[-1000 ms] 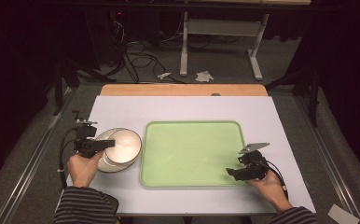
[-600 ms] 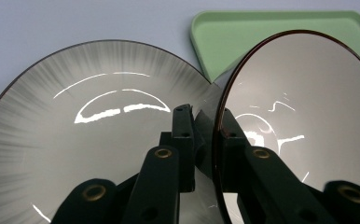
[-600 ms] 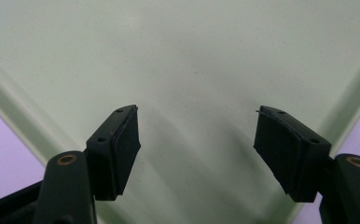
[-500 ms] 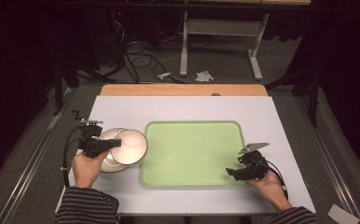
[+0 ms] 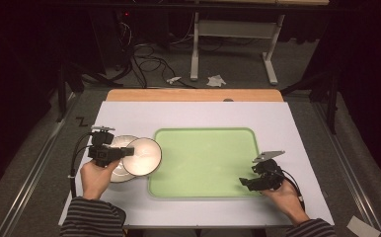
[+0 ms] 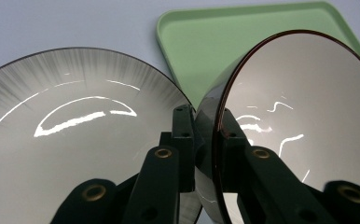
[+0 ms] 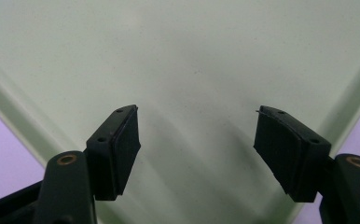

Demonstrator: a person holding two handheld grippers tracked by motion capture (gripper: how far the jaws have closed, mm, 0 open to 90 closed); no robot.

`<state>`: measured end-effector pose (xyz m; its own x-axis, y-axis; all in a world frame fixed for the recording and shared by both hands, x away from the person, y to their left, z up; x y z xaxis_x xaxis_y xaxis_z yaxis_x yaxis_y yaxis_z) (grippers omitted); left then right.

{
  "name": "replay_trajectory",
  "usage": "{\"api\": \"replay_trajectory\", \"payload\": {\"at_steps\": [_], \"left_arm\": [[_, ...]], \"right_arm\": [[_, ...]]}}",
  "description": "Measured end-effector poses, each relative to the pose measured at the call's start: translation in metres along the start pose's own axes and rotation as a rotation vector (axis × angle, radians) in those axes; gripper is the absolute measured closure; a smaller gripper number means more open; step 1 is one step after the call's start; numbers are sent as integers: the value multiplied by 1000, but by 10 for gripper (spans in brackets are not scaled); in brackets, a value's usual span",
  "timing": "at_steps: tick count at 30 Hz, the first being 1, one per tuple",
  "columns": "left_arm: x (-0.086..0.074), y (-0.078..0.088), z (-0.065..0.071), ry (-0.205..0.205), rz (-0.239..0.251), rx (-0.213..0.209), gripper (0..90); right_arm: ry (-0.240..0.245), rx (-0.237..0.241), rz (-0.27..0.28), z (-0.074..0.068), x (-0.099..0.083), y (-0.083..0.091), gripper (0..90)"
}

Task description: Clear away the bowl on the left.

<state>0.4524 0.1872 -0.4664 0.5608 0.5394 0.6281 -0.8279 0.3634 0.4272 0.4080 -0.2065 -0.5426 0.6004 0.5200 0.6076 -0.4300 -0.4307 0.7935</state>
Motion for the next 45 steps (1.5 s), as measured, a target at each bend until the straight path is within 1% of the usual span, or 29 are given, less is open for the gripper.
{"api": "replay_trajectory", "payload": {"at_steps": [2,8,10,14,15,16,17,20,23,24,25,26,27,28,29,30,32,33,35,36,37,39,42,43,44,45], "left_arm": [[-1,1,2,-3,-2,-4,815],[-5,0,9,-9,-12,-21,815],[-7,1,21,-6,-30,-55,815],[-11,4,41,-52,-32,-91,815],[-13,4,45,-60,-42,-101,815],[-13,4,45,-60,-42,-101,815],[-17,2,52,-60,-56,-116,815],[-21,-1,56,-64,-65,-119,815],[-27,-6,61,-88,-87,-118,815],[-28,-6,63,-86,-88,-121,815],[-30,-6,65,-94,-95,-126,815],[-30,-6,65,-94,-95,-126,815],[-34,-6,71,-110,-111,-138,815],[-36,-6,74,-119,-120,-145,815],[-36,-6,74,-119,-120,-145,815],[-40,-8,79,-132,-138,-155,815],[-43,-13,85,-137,-159,-163,815],[-43,-13,85,-137,-159,-163,815],[-46,-17,89,-151,-172,-169,815],[-48,-21,94,-163,-183,-174,815],[-49,-23,98,-160,-183,-180,815],[-50,-26,105,-175,-194,-193,815],[-50,-30,117,-164,-201,-214,815],[-50,-31,119,-168,-210,-220,815],[-50,-32,122,-155,-206,-224,815],[-50,-33,124,-161,-211,-226,815]], "right_arm": [[9,2,-2,0,0,0,322],[11,2,-3,-1,0,0,322],[11,3,-2,0,0,0,322],[10,-2,-4,0,0,-1,322],[13,1,-4,0,0,-1,322],[12,1,-4,-1,0,0,322],[11,1,-3,-1,0,0,322],[8,2,-2,-1,0,0,322],[1,-1,0,0,0,0,322],[5,-1,-2,0,0,0,322],[6,0,-3,0,0,0,322],[6,0,-3,0,0,0,322],[9,-1,-4,1,0,0,322],[9,-2,-3,1,0,0,322],[9,-1,-3,1,0,0,322],[8,-1,-2,1,0,0,322],[2,-2,-5,1,0,0,322],[2,-2,-5,1,0,0,322],[7,-3,-5,2,0,0,322],[7,-4,-4,2,0,0,322],[7,-2,-5,2,0,0,322],[10,-2,-3,2,0,0,323],[5,0,-4,1,-1,0,322],[6,0,-5,1,-1,0,322],[10,0,-2,2,0,1,323],[13,-1,-1,2,0,1,322]]}}
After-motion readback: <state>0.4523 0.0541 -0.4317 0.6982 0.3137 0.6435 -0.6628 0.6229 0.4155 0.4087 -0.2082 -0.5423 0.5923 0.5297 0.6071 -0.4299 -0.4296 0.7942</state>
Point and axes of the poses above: each handheld gripper's, and its own axes: y roughly backward along the jaws, x roughly out of its top, z roughly to its right, the point moved 7 cm from there along -y, roughly forward along the jaws, and after that the axes turned 4 degrees about z, right-handed, at the moved point
